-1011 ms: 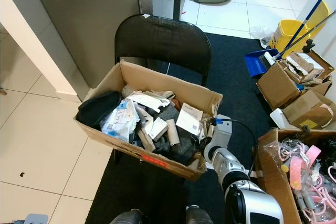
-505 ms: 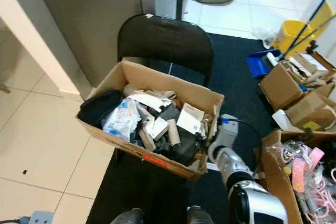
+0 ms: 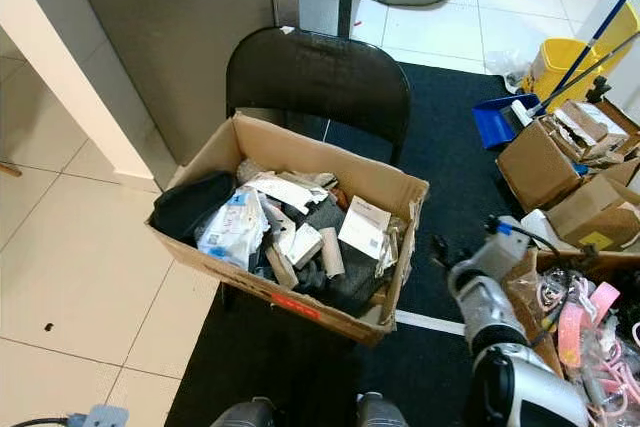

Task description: Picking trash to rubbish bin

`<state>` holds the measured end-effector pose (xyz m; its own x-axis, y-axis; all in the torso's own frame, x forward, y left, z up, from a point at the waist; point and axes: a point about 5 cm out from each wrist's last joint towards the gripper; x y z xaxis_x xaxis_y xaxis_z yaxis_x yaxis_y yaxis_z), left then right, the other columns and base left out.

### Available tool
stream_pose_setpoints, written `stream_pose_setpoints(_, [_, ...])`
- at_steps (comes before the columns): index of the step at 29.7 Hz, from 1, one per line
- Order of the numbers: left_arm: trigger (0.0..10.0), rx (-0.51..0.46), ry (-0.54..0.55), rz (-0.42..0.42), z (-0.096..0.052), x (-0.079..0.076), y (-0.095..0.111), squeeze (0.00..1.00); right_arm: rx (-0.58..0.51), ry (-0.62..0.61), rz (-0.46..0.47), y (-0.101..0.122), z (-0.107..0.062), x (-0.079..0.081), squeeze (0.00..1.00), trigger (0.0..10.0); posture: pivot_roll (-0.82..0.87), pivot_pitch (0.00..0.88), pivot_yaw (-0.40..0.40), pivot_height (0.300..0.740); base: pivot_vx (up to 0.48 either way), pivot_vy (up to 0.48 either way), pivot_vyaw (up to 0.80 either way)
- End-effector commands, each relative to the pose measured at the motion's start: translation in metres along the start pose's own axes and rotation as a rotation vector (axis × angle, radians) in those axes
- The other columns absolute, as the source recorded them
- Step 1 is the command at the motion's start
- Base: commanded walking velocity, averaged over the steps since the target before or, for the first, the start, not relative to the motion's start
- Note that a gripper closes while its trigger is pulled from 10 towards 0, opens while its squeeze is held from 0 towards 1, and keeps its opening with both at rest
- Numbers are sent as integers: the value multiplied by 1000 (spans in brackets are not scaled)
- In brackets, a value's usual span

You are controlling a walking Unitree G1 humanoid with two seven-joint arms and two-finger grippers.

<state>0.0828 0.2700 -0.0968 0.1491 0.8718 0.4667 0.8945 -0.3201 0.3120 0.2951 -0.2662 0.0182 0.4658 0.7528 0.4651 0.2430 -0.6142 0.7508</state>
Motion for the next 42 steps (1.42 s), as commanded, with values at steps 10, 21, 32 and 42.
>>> stream_pose_setpoints(10, [10000, 42, -126, 41, -5, -27, -8, 0, 306, -376, -160, -82, -56, -101, 0, 10000, 73, 113, -37, 740, 0, 0, 0])
stream_pose_setpoints(21, [10000, 43, -186, 67, -4, -34, 1, 0, 665, -274, -605, -147, -101, -119, 0, 10000, 49, 93, -29, 740, 0, 0, 0])
stream_pose_setpoints(32, [10000, 34, -190, 79, -1, -36, 12, 0, 500, -129, -686, -116, -56, -69, 0, 10000, 53, 82, -40, 740, 0, 0, 0])
stream_pose_setpoints(42, [10000, 51, -209, 120, -3, -37, 4, 0, -173, 325, -218, 35, 8, 97, 0, 10000, 45, 101, -20, 740, 0, 0, 0])
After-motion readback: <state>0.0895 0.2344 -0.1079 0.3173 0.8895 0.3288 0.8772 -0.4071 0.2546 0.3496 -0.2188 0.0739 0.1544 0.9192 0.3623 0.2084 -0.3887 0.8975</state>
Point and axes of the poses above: a point about 5 cm out from each wrist's last joint towards the gripper, its own z axis pointing out of the wrist towards the gripper, its own y axis along the axis of the wrist's last joint, x = y × z, and after that the axes turned 7 degrees about z, right-handed
